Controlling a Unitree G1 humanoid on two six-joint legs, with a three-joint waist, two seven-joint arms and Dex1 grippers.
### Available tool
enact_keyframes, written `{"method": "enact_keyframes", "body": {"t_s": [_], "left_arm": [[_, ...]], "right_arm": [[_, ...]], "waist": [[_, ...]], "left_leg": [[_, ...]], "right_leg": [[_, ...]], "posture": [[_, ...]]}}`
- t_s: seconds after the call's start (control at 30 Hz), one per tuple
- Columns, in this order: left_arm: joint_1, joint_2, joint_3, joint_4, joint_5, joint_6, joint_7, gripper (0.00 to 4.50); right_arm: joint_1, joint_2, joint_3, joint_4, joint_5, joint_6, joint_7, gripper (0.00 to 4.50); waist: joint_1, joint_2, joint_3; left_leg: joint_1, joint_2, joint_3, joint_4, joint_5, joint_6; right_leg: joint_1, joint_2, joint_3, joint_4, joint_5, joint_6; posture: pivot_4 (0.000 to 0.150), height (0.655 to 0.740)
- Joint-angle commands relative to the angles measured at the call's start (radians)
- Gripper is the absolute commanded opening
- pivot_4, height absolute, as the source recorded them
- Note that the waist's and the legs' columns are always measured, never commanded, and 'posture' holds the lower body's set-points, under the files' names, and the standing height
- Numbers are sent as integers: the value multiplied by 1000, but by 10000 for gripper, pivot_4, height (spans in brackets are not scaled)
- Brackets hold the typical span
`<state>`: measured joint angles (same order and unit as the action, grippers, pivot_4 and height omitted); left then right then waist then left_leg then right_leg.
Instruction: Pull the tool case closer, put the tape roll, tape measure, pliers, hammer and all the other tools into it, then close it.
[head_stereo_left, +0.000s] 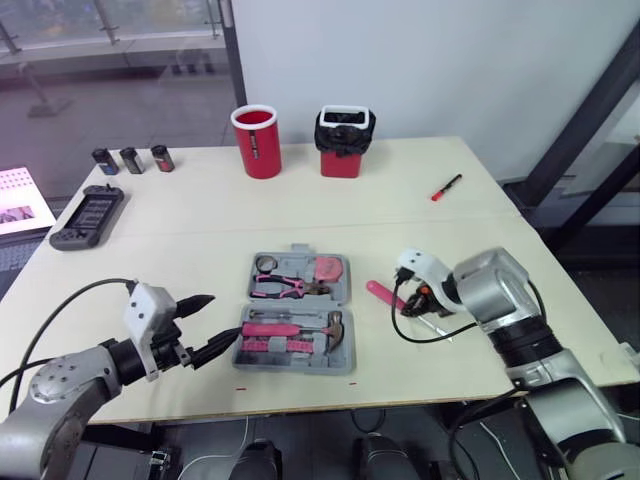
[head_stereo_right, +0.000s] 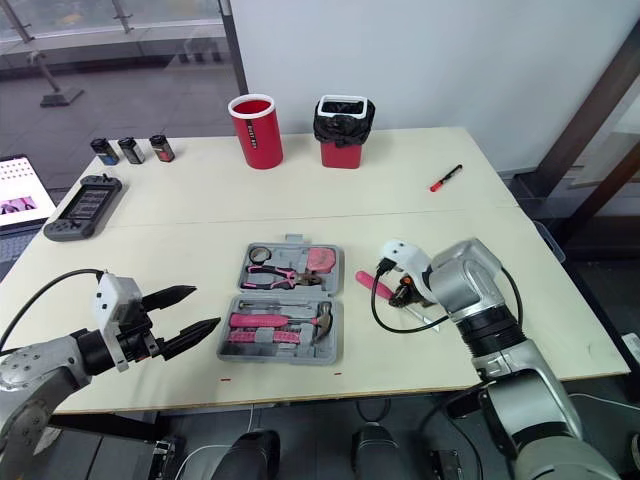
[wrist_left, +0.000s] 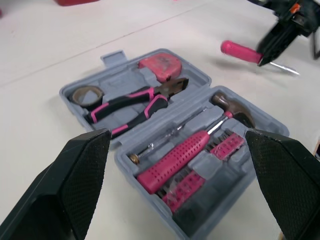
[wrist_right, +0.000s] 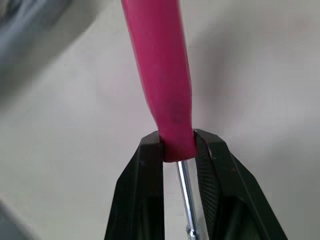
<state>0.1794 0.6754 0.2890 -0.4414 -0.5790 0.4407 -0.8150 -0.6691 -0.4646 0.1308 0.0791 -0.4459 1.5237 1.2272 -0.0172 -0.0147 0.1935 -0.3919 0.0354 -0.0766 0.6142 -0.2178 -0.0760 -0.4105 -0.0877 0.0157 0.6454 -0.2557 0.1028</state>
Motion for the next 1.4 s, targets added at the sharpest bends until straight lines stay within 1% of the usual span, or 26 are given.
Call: {"method": "enact_keyframes", "body": {"t_s": [0.03,0.13,0.3,0.37,0.43,0.5,0.57,0.63,0.67,0.7,0.73,0.77,0.8,0.9,0.97,1.0,1.03,1.07,1.13,1.2,1.4], "left_arm": [[-3,1,13,-32,-1,-19,5,45000],[-4,2,11,-33,0,-20,7,45000],[-7,0,15,-37,-5,-24,9,45000],[-1,-2,19,-45,-12,-23,9,45000],[1,-2,20,-50,-14,-21,9,45000],[1,-2,20,-54,-16,-18,9,45000],[-2,2,19,-54,-17,-15,5,45000],[-8,7,20,-49,-18,-13,-1,45000],[-10,10,20,-46,-18,-12,-5,45000],[-13,13,22,-42,-19,-12,-9,45000],[-15,16,23,-38,-19,-12,-14,45000],[-16,19,23,-35,-19,-12,-21,45000],[-20,20,23,-30,-20,-13,-29,45000],[-48,5,31,-17,-55,-19,-51,45000],[-75,1,30,-9,-72,-17,-56,45000],[-87,0,28,-8,-82,-12,-58,45000],[-100,-1,24,-7,-89,-5,-59,45000],[-109,0,19,-7,-96,3,-62,45000],[-122,11,9,-3,-98,15,-72,45000],[-126,20,4,-3,-101,20,-83,45000],[-121,50,-6,-18,-96,39,-105,45000]], "right_arm": [[9,59,-108,-47,15,91,-127,3795],[15,86,-137,-64,42,91,-195,3795],[22,108,-137,-89,106,91,-300,3795],[9,161,-162,-78,137,90,-378,3795],[8,186,-169,-71,168,77,-438,3795],[38,198,-165,-70,198,0,-481,3795],[68,192,-153,-67,228,-58,-513,14024],[87,185,-149,-75,257,-83,-541,22248],[92,180,-151,-86,274,-87,-549,28124],[95,173,-153,-106,290,-91,-557,32385],[92,180,-186,-131,305,-75,-572,38159],[93,174,-208,-167,327,-58,-572,42624],[105,149,-212,-216,359,-59,-554,43930],[155,77,-221,-322,439,-124,-510,43930],[238,42,-241,-375,486,-345,-472,43930],[285,7,-218,-387,473,-487,-470,43930],[319,-18,-215,-386,489,-554,-445,43930],[333,-30,-229,-381,537,-533,-409,43930],[341,-29,-265,-362,593,-476,-406,43930],[373,-69,-207,-333,553,-580,-425,43930],[371,-32,-129,-201,537,-693,-514,43930]], "waist": [[-1,0,0],[-4,0,0],[-8,0,0],[-14,0,0],[-23,0,0],[-28,0,0],[-29,-1,0],[-30,-2,-1],[-30,-2,-1],[-29,-2,-1],[-28,-2,-1],[-28,-1,-1],[-25,-1,-1],[-21,0,0],[-22,0,0],[-22,0,0],[-21,0,0],[-22,0,0],[-29,0,0],[-30,0,0],[-27,-1,0]], "left_leg": [[0,0,0,0,0,0],[0,0,1,0,0,0],[-2,0,1,-1,0,0],[-2,0,1,-1,0,0],[-2,0,1,-1,0,0],[-2,0,1,-1,0,0],[-2,0,1,-1,0,0],[-1,0,1,-1,0,0],[-1,0,1,-1,0,0],[-1,0,1,-1,0,0],[-1,0,1,0,0,0],[-1,0,1,0,0,0],[-1,0,1,0,0,0],[-4,0,0,-1,0,0],[-9,0,0,-1,0,0],[-11,0,0,-1,0,1],[-13,0,-1,-1,0,1],[-14,0,-1,-2,-1,2],[-15,0,-1,-1,-1,2],[-15,0,0,-1,-1,2],[-15,0,-1,0,-1,2]], "right_leg": [[0,0,0,0,0,0],[0,0,0,-2,0,0],[-1,0,1,-3,0,0],[-1,0,0,-3,0,0],[-1,0,1,-3,0,0],[-1,0,1,-3,0,0],[-1,0,1,-3,0,0],[0,0,1,-3,0,0],[0,0,1,-3,0,0],[0,0,1,-3,0,0],[0,0,1,-3,0,0],[0,0,1,-3,0,1],[0,0,1,-3,0,1],[-1,0,1,-6,0,0],[-4,1,0,-8,0,0],[-5,1,0,-10,1,1],[-5,1,0,-11,0,1],[-5,2,0,-12,0,2],[-6,1,1,-13,0,2],[-7,2,1,-13,1,3],[-7,4,2,-12,1,1]], "posture": [[1500,7400],[1500,7400],[1500,7400],[1500,7400],[1500,7400],[1500,7400],[1500,7400],[1500,7400],[1500,7400],[1500,7400],[1500,7400],[1500,7400],[1500,7400],[1500,7400],[1500,7400],[1500,7400],[1500,7400],[1500,7400],[1500,7400],[1500,7400],[1500,7400]]}}
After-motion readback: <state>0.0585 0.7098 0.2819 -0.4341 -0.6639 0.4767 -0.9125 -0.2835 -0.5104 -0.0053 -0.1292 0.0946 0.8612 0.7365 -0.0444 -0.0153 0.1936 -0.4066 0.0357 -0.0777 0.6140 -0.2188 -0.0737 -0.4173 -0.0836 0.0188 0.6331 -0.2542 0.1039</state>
